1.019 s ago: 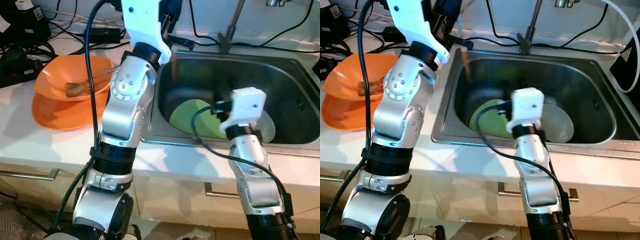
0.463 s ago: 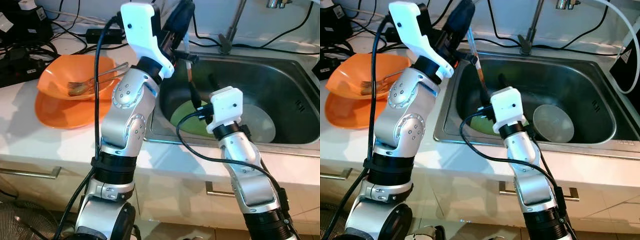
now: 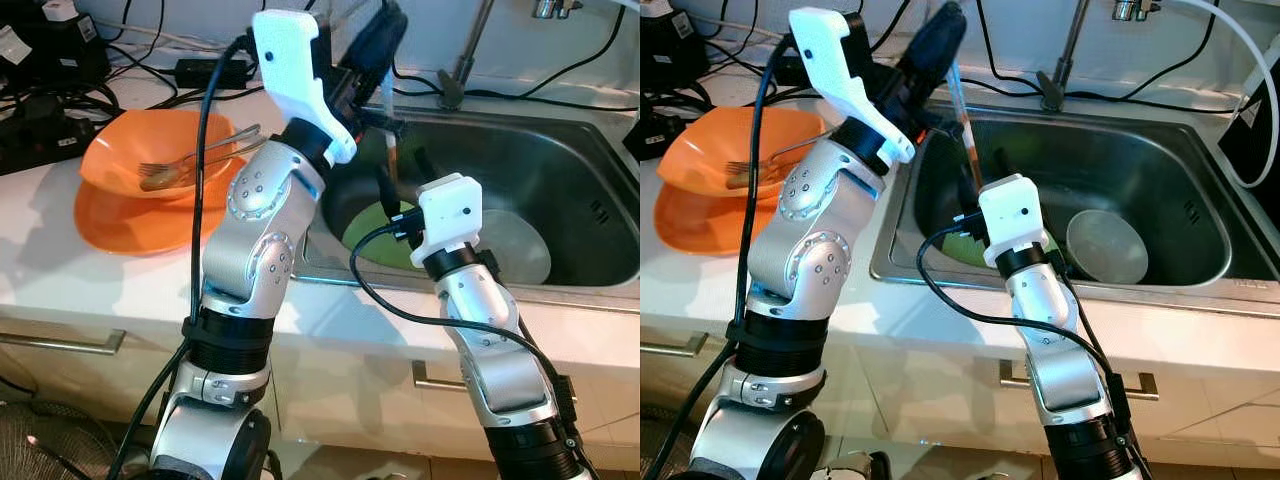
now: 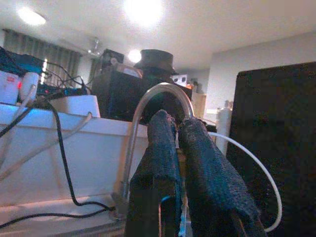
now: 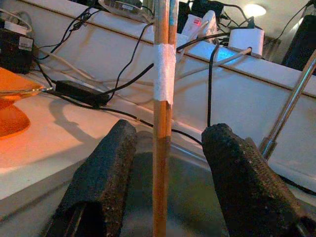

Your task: Kitchen organization

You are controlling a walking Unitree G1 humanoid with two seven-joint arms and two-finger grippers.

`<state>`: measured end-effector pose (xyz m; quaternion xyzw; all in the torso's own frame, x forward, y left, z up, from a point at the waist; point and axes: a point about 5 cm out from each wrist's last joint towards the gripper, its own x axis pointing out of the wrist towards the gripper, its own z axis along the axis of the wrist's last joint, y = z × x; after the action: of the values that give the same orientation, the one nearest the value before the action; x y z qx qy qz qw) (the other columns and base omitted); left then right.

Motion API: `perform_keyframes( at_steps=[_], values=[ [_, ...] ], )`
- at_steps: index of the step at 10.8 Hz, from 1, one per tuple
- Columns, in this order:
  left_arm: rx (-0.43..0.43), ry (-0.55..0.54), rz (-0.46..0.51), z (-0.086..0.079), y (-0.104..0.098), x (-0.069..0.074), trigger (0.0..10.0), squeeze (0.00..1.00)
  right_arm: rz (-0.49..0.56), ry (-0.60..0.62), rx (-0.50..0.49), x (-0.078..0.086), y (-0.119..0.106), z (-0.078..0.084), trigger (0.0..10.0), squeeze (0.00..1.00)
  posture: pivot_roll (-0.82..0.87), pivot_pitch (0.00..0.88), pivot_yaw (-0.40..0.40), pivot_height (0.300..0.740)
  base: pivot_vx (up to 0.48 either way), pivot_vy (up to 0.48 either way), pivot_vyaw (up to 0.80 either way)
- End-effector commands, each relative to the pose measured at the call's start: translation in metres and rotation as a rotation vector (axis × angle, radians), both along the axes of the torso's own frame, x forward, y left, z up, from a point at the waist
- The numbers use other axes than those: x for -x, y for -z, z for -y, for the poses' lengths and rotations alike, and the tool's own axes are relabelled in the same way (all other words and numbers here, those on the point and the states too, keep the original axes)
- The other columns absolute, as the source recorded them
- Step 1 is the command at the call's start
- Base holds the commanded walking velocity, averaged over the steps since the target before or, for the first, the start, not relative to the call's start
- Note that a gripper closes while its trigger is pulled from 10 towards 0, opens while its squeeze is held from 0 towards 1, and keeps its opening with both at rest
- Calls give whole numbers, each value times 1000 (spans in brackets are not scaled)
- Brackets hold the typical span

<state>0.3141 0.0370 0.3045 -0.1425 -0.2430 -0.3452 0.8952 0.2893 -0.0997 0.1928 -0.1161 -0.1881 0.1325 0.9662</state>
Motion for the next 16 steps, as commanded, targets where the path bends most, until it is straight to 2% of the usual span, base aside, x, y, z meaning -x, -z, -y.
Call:
perform_keyframes(
  at_steps=[1, 3, 4, 5, 14, 15, 16],
  values=[
    [-10, 39, 20, 5, -2, 6, 10000, 0, -4, 10, 8, -1, 2, 1, 10000, 0, 63, 44, -36, 740, 0, 0, 0],
    [-16, 57, 20, 7, -2, 8, 10000, 0, -7, 19, 5, -2, 2, 2, 10000, 0, 64, 50, -36, 740, 0, 0, 0],
    [-22, 63, 19, 8, -2, 8, 10000, 0, -9, 29, 1, -2, 2, 3, 3961, 0, 65, 53, -38, 740, 0, 0, 0],
    [-24, 65, 17, 8, -2, 8, 10000, 0, -10, 36, 2, -3, 3, 4, 0, 0, 66, 56, -37, 740, 0, 0, 0],
    [-46, 94, 4, 9, -1, 10, 10000, 0, -32, 73, -7, -6, 8, 7, 0, 0, 74, 71, -35, 740, 0, 0, 0],
    [-54, 87, 7, 9, -1, 10, 10000, 1000, -32, 76, -7, -6, 7, 7, 0, 0, 72, 72, -34, 740, 0, 0, 0],
    [-56, 84, 5, 9, -1, 10, 10000, 1000, -31, 79, -7, -6, 7, 8, 0, 0, 72, 72, -34, 740, 0, 0, 0]
  ],
)
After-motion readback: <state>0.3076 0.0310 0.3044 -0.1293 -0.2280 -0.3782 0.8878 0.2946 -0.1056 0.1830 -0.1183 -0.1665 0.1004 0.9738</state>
